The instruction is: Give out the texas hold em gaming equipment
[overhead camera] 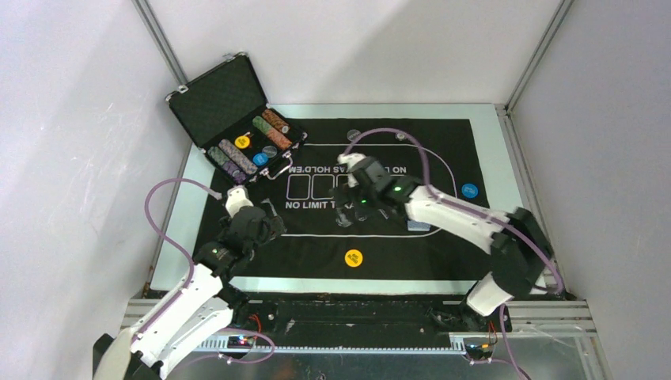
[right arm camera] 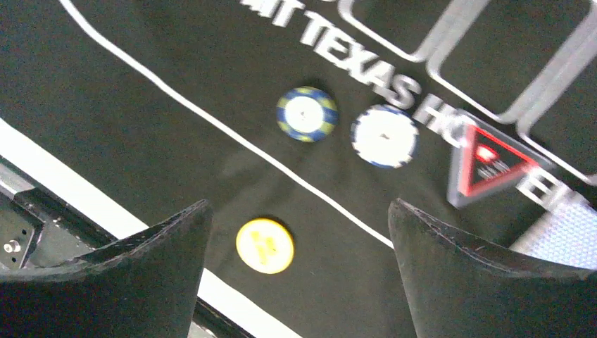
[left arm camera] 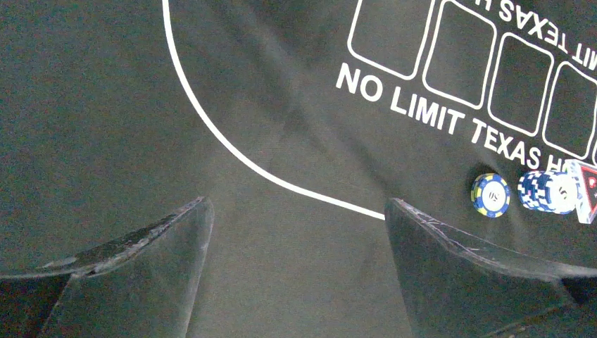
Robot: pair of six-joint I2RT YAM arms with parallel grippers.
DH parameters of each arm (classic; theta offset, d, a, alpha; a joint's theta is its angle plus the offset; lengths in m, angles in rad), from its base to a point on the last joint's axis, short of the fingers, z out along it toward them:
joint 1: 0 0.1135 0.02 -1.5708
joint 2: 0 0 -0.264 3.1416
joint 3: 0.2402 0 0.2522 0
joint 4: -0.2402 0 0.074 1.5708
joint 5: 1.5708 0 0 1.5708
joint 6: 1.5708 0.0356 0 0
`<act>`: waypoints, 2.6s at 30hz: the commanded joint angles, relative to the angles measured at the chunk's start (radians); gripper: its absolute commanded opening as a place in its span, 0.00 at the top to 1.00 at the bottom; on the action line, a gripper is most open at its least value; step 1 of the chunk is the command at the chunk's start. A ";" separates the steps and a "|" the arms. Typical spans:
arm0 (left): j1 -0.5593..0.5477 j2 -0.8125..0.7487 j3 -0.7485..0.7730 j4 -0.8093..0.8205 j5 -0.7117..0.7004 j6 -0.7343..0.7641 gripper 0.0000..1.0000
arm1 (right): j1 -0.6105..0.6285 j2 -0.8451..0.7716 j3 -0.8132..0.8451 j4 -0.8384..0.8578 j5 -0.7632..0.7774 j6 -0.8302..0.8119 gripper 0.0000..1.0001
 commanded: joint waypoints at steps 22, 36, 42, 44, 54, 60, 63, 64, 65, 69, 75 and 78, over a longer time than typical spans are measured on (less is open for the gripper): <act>0.006 0.020 -0.006 0.031 -0.005 -0.008 0.02 | 0.123 0.581 0.451 -0.130 0.122 0.001 0.28; 0.006 0.019 -0.006 0.026 -0.010 -0.008 0.02 | 0.108 0.596 0.410 -0.125 0.125 0.033 0.36; 0.006 0.015 -0.007 0.027 -0.011 -0.008 0.02 | 0.108 0.574 0.363 -0.120 0.118 0.061 0.40; 0.006 0.015 -0.007 0.026 -0.011 -0.009 0.02 | 0.108 0.566 0.346 -0.115 0.118 0.069 0.42; 0.006 0.017 -0.007 0.029 -0.012 -0.009 0.02 | 0.114 0.543 0.319 -0.112 0.146 0.085 0.62; 0.006 0.018 -0.006 0.029 -0.013 -0.009 0.02 | 0.132 0.520 0.313 -0.120 0.178 0.082 0.74; 0.006 0.018 -0.006 0.027 -0.013 -0.009 0.02 | 0.146 0.506 0.309 -0.124 0.192 0.081 0.82; 0.006 0.018 -0.006 0.027 -0.013 -0.009 0.02 | 0.146 0.497 0.307 -0.122 0.189 0.081 0.84; 0.006 0.016 -0.006 0.027 -0.013 -0.009 0.02 | 0.147 0.491 0.301 -0.121 0.183 0.081 0.86; 0.006 0.015 -0.006 0.026 -0.012 -0.009 0.02 | 0.150 0.457 0.278 -0.113 0.158 0.078 0.94; 0.005 0.015 -0.006 0.025 -0.011 -0.009 0.02 | 0.151 0.436 0.242 -0.068 0.144 0.068 1.00; 0.006 0.014 -0.006 0.025 -0.013 -0.009 0.02 | 0.154 0.419 0.236 -0.065 0.158 0.067 1.00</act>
